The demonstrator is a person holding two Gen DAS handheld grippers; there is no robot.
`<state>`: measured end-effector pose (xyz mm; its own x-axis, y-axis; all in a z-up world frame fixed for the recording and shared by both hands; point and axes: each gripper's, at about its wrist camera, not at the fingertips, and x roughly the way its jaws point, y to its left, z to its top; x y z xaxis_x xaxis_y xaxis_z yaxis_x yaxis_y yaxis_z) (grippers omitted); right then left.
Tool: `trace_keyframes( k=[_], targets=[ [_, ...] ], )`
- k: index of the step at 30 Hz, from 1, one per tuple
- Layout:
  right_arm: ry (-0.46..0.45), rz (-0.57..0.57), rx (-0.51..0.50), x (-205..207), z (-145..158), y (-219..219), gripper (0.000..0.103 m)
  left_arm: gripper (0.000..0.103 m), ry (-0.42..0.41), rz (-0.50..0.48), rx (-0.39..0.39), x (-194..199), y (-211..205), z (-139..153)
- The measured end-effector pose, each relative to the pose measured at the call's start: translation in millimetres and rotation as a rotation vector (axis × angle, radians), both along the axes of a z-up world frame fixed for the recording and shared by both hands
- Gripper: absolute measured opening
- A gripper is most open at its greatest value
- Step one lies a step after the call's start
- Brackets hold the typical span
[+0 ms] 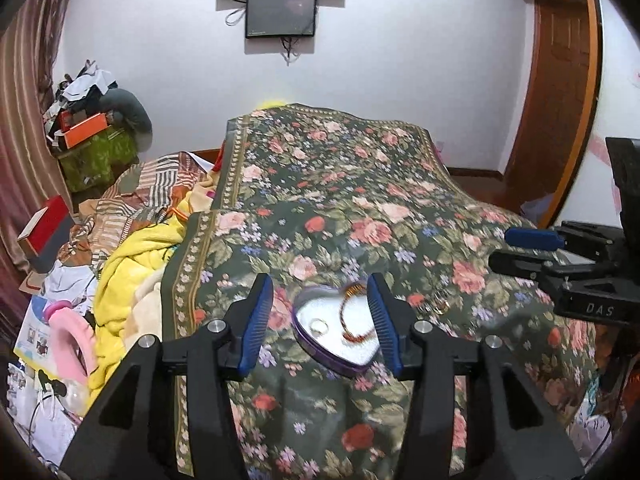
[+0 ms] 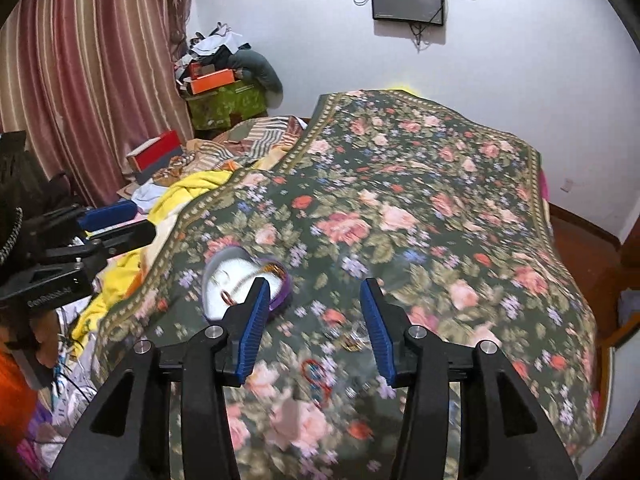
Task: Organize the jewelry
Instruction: 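Grasp the red beaded bracelet with the left tool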
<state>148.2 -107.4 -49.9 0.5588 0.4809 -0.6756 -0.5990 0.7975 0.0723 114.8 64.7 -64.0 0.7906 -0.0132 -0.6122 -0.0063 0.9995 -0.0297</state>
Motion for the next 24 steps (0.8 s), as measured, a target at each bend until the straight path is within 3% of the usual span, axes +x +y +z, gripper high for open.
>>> trace_keyframes(
  k=[16, 24],
  targets=[
    [0.088, -0.060, -0.088, -15.4, -42.8, -59.4, 0.044, 0.048, 0.206, -0.189, -0.055, 23.4, -88.4, -68.6],
    [0.109, -0.062, -0.104, -13.6, -55.8, -72.7, 0.045, 0.048, 0.316, -0.265, -0.019, 47.3, -124.3, -105.6]
  ],
)
